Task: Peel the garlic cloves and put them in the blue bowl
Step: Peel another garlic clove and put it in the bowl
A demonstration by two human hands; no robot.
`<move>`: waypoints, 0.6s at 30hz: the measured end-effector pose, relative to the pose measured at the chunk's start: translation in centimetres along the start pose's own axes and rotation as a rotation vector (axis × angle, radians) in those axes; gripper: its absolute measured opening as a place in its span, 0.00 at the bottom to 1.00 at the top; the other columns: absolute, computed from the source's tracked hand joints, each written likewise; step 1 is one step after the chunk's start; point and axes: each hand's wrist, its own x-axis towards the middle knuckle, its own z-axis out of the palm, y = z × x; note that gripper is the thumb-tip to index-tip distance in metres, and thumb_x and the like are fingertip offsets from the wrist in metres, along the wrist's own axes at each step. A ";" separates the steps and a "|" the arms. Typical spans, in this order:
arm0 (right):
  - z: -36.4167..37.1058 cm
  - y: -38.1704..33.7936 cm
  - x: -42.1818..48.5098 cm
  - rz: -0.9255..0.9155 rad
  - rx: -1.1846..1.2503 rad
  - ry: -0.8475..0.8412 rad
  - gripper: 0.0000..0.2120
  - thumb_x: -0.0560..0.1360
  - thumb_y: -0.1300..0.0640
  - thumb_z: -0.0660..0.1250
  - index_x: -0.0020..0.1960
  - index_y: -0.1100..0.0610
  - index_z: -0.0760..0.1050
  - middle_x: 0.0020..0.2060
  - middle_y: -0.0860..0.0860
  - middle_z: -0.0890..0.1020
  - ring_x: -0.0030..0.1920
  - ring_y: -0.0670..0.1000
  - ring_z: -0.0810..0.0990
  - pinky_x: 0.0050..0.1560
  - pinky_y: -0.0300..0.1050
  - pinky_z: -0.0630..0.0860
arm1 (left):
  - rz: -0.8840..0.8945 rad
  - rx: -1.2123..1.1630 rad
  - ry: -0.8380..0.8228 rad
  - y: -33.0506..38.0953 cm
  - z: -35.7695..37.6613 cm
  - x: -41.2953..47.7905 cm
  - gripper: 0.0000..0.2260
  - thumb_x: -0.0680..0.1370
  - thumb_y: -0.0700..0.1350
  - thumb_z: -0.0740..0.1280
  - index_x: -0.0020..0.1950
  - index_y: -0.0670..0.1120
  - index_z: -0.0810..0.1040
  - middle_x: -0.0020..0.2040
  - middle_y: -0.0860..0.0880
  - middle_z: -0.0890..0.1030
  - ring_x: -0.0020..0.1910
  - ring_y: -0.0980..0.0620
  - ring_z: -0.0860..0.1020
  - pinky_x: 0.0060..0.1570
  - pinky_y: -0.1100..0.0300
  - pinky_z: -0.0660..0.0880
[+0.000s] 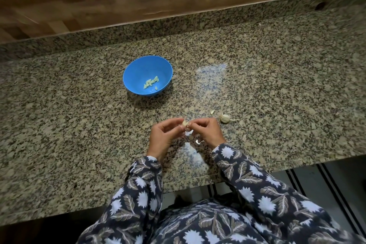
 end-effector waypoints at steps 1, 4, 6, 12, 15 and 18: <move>0.0 0.0 0.0 0.003 0.014 0.002 0.04 0.71 0.67 0.68 0.41 0.61 0.81 0.34 0.52 0.81 0.29 0.44 0.78 0.33 0.40 0.75 | -0.036 -0.064 0.014 -0.1 0.0 0.0 0.12 0.71 0.31 0.69 0.54 0.38 0.80 0.50 0.40 0.83 0.46 0.45 0.82 0.44 0.59 0.81; 0.2 0.2 -0.1 0.021 0.013 -0.004 0.07 0.73 0.67 0.67 0.40 0.57 0.80 0.35 0.53 0.81 0.30 0.47 0.78 0.31 0.45 0.75 | -0.133 -0.270 0.040 -0.3 0.0 -0.1 0.12 0.71 0.31 0.67 0.53 0.38 0.80 0.50 0.39 0.82 0.45 0.47 0.82 0.42 0.61 0.81; 0.3 0.2 -0.2 0.047 0.052 -0.005 0.08 0.75 0.65 0.64 0.42 0.55 0.79 0.38 0.53 0.81 0.29 0.48 0.77 0.24 0.40 0.73 | -0.143 -0.321 0.056 -0.5 0.1 -0.2 0.10 0.72 0.30 0.66 0.52 0.38 0.80 0.51 0.40 0.82 0.44 0.48 0.82 0.41 0.61 0.81; 0.4 0.4 -0.3 0.014 0.054 -0.005 0.04 0.73 0.57 0.68 0.48 0.52 0.79 0.43 0.54 0.82 0.33 0.52 0.78 0.23 0.38 0.73 | -0.067 -0.145 0.049 -0.8 0.0 -0.1 0.10 0.73 0.31 0.67 0.53 0.37 0.80 0.51 0.42 0.83 0.47 0.48 0.82 0.45 0.61 0.80; 0.7 0.1 -0.4 0.072 0.072 -0.016 0.02 0.71 0.56 0.70 0.42 0.54 0.80 0.37 0.51 0.81 0.32 0.51 0.77 0.21 0.36 0.71 | -0.002 -0.025 0.062 -0.6 0.2 -0.1 0.10 0.72 0.31 0.68 0.51 0.39 0.81 0.50 0.44 0.83 0.45 0.53 0.82 0.43 0.64 0.79; 0.7 -0.2 -0.5 0.172 0.175 -0.009 0.04 0.71 0.57 0.71 0.40 0.58 0.80 0.35 0.52 0.80 0.28 0.48 0.75 0.20 0.35 0.70 | 0.103 0.125 0.039 -0.6 0.3 -0.1 0.11 0.72 0.30 0.68 0.50 0.41 0.81 0.48 0.47 0.83 0.46 0.53 0.82 0.45 0.63 0.79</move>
